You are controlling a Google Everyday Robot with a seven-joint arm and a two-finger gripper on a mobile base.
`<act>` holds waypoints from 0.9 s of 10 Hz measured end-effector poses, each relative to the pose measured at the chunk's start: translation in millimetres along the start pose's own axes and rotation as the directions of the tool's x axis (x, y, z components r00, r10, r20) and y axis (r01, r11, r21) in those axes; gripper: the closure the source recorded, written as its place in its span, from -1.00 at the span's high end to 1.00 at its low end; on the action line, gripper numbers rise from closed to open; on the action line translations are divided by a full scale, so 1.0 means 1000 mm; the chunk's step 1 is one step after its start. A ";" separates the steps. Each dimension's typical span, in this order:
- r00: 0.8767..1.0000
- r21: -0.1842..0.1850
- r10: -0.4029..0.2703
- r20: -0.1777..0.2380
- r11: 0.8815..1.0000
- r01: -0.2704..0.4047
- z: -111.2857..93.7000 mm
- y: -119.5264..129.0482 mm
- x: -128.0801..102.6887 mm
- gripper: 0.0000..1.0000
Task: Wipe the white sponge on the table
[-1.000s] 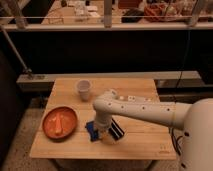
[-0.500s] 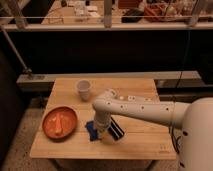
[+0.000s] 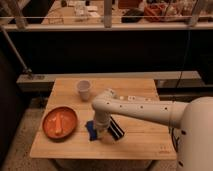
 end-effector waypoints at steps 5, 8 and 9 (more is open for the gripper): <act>0.999 0.005 0.047 -0.003 0.999 -0.047 -0.002 -0.003 0.001 -0.85; 0.997 0.006 0.071 -0.006 0.997 -0.071 -0.002 -0.004 0.002 -0.85; 0.997 0.006 0.079 -0.006 0.997 -0.079 -0.002 -0.004 0.002 -0.85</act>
